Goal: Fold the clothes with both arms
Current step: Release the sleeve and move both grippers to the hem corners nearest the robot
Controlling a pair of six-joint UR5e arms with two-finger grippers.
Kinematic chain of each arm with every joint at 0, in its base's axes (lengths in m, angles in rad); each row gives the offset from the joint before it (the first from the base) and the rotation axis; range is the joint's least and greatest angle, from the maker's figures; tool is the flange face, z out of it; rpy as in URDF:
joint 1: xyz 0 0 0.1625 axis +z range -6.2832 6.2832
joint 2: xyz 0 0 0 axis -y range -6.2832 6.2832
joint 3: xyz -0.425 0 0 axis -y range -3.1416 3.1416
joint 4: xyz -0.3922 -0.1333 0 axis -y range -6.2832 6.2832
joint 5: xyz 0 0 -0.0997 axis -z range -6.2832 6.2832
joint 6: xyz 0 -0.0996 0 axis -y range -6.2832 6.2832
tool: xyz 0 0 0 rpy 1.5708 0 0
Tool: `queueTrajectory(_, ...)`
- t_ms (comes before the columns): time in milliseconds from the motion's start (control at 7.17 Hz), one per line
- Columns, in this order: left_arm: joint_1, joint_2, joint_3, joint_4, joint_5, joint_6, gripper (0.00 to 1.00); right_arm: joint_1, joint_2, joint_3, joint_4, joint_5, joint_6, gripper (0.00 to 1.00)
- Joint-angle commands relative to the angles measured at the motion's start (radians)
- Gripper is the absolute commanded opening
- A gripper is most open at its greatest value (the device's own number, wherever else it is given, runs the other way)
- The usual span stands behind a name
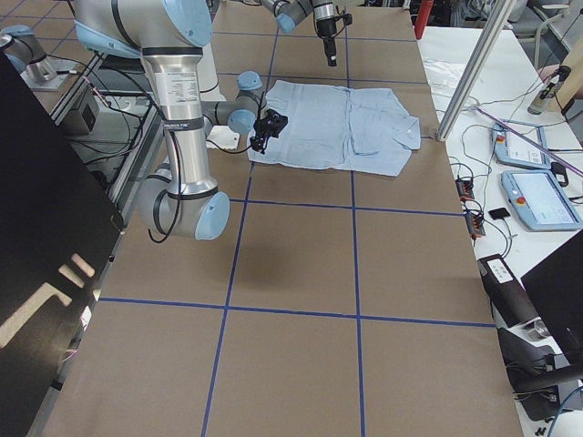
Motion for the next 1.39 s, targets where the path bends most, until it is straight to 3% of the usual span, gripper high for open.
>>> queueTrajectory(0,-0.001,0.025,-0.012,0.001,0.001,-0.001,0.99,-0.019,0.007,-0.005,-0.018,-0.003,0.038,0.97)
queueTrajectory(836,0.005,0.029,-0.003,0.000,0.009,-0.005,0.99,-0.065,-0.012,-0.051,-0.024,0.007,0.035,0.89)
queueTrajectory(1255,0.005,0.029,0.001,0.000,0.009,-0.005,0.99,-0.078,-0.016,-0.055,-0.026,0.004,0.036,0.61)
